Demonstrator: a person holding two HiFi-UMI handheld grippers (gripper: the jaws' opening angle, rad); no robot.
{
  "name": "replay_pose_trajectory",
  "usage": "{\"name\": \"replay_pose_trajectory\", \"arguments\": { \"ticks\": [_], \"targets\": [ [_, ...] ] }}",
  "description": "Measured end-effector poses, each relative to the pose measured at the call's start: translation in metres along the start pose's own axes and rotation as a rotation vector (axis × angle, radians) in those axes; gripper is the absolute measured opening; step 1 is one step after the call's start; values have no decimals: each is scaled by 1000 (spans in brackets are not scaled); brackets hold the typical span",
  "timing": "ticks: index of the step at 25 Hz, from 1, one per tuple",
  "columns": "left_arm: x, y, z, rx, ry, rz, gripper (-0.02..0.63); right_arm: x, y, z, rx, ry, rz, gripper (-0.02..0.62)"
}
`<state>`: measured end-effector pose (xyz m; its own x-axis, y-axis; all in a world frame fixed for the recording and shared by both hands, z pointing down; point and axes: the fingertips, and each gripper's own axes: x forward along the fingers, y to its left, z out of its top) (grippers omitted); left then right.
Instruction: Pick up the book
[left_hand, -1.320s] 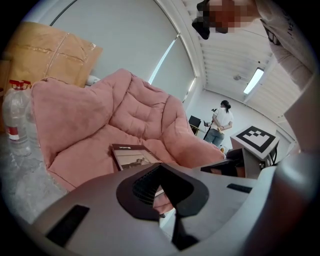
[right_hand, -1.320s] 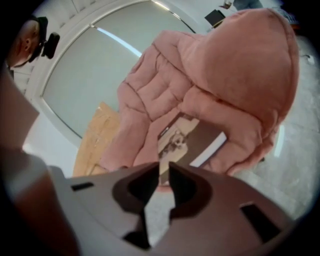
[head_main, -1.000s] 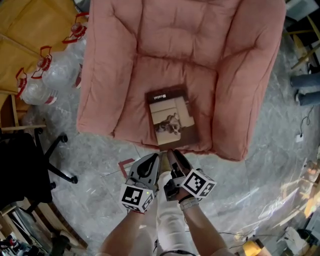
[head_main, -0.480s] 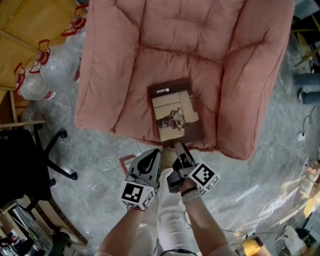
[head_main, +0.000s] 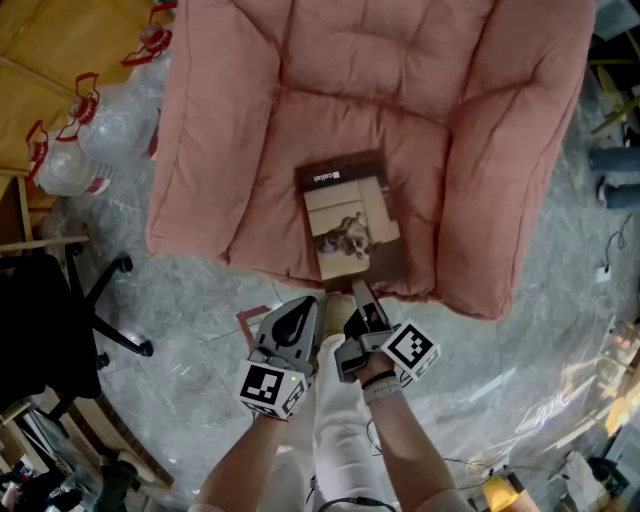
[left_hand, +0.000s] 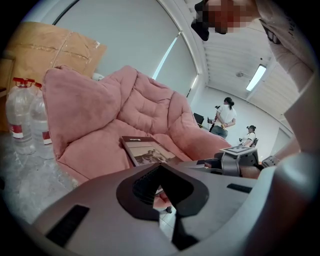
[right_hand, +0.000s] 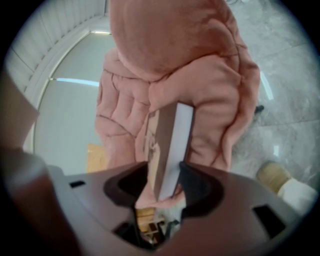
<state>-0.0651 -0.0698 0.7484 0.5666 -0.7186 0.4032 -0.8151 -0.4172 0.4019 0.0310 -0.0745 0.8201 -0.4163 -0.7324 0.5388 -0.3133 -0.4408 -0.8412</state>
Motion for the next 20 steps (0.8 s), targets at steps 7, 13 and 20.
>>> {"name": "replay_pose_trajectory", "arguments": {
  "ticks": [7,13,20],
  "targets": [
    [-1,1,-1,-10,4,9,21,2,0,-5,49,-17,-13,195],
    [-2,2,-5,-16,8,8,21,5,-6,-22,116,17,56,195],
    [-3,5,-5,-16,0,13,21,20,-4,-12,174,-7,102,213]
  ]
}}
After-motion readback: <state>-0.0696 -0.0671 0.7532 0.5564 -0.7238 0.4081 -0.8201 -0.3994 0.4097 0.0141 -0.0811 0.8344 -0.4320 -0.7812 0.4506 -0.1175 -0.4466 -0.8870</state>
